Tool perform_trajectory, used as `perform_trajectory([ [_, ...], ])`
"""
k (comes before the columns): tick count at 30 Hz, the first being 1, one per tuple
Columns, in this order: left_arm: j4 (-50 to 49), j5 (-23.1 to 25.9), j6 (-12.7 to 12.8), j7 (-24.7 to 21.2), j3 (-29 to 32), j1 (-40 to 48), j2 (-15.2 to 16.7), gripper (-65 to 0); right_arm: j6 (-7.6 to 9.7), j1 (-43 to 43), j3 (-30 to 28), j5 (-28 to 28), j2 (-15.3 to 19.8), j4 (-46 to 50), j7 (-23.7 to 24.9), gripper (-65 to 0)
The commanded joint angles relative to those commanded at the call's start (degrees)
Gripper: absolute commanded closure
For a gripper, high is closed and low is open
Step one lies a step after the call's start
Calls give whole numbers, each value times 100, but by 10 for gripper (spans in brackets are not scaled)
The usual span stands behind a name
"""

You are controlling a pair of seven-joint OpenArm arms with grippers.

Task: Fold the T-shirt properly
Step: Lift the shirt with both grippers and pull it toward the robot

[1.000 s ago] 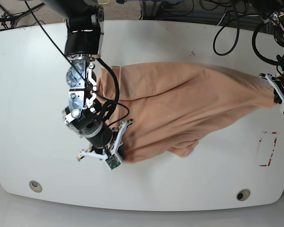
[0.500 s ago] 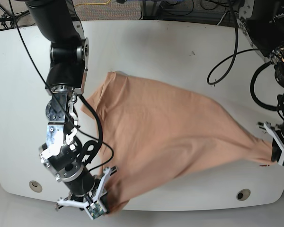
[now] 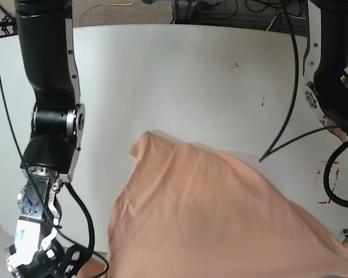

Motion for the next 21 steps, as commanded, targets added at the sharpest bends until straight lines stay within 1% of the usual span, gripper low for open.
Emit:
perform_trajectory([
  [3, -387, 0, 0, 0, 9, -536, 0, 0, 141, 501, -158, 0, 70, -325, 0, 0],
  [5, -651, 0, 0, 0, 9, -879, 0, 0, 176, 844, -255, 0, 105, -475, 0, 0],
  [7, -862, -18, 0, 0, 9, -1152, 0, 0, 176, 1099, -325, 0, 114, -554, 0, 0],
  [10, -1081, -26, -9, 0, 9, -1389, 18, 0, 176, 1319, -360, 0, 114, -651, -9, 0],
  [16, -1108, -44, -9, 0, 9, -1389, 35, 0, 185, 1336, -360, -9, 132, -598, -273, 0],
  [21, -985, -44, -35, 26, 0, -1310, 35, 0, 185, 958, -343, 44, 343, -264, -396, 0],
])
